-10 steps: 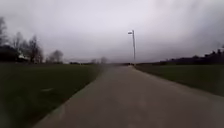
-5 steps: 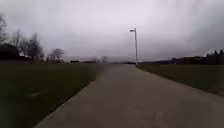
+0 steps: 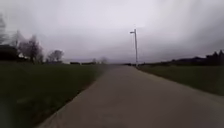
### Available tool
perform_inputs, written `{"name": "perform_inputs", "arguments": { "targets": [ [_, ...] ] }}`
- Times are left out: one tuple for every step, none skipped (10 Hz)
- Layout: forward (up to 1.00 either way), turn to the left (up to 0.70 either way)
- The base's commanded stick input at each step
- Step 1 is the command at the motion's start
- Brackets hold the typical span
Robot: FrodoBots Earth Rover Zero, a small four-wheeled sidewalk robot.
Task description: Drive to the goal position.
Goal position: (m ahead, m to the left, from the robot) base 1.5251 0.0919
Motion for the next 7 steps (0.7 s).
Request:
{"name": "perform_inputs", "arguments": {
  "targets": [
    [0.85, 0.00],
    [0.85, 0.00],
    [0.85, 0.00],
    [0.85, 0.00],
    [0.85, -0.34],
    [0.85, -0.34],
    [0.85, -0.34]
  ]
}}
